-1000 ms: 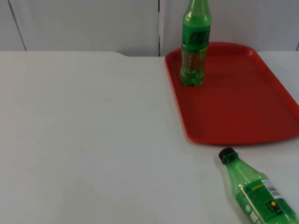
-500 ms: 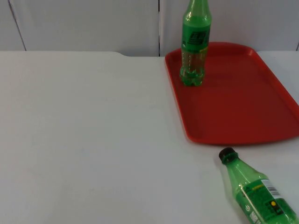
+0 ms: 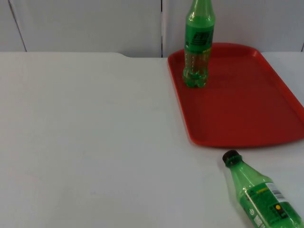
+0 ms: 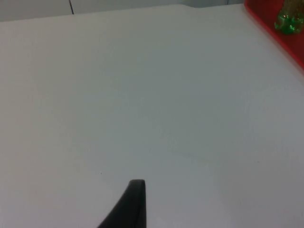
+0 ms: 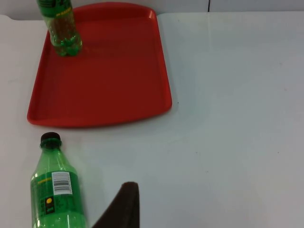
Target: Place the bottle upright on the tray.
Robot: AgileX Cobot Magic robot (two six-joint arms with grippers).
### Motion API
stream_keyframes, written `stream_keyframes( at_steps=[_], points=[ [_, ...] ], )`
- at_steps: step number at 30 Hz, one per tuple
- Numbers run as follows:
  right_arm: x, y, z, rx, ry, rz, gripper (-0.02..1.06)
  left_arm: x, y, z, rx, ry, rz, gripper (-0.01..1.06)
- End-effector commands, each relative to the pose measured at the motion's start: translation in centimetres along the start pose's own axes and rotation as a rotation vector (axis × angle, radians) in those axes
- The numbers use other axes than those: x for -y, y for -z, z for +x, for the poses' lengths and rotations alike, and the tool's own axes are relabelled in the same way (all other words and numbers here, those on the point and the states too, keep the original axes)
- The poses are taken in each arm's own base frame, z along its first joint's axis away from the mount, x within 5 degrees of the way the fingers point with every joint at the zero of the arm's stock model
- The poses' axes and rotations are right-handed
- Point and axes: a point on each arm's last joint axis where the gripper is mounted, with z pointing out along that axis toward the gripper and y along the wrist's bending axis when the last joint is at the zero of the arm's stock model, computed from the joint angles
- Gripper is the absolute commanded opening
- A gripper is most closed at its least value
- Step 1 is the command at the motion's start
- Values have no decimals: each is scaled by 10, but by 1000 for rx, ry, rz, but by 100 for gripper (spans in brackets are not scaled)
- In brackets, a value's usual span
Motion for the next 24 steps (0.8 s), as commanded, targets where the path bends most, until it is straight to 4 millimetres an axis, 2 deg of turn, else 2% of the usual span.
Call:
stream_keyframes(
  at_steps=[1, 24],
  points=[
    [0, 0, 0, 5, 0, 4, 105, 0, 0, 0, 12, 6, 3, 105],
    [0, 0, 0, 5, 0, 4, 105, 0, 0, 0, 12, 6, 3, 105]
  ],
)
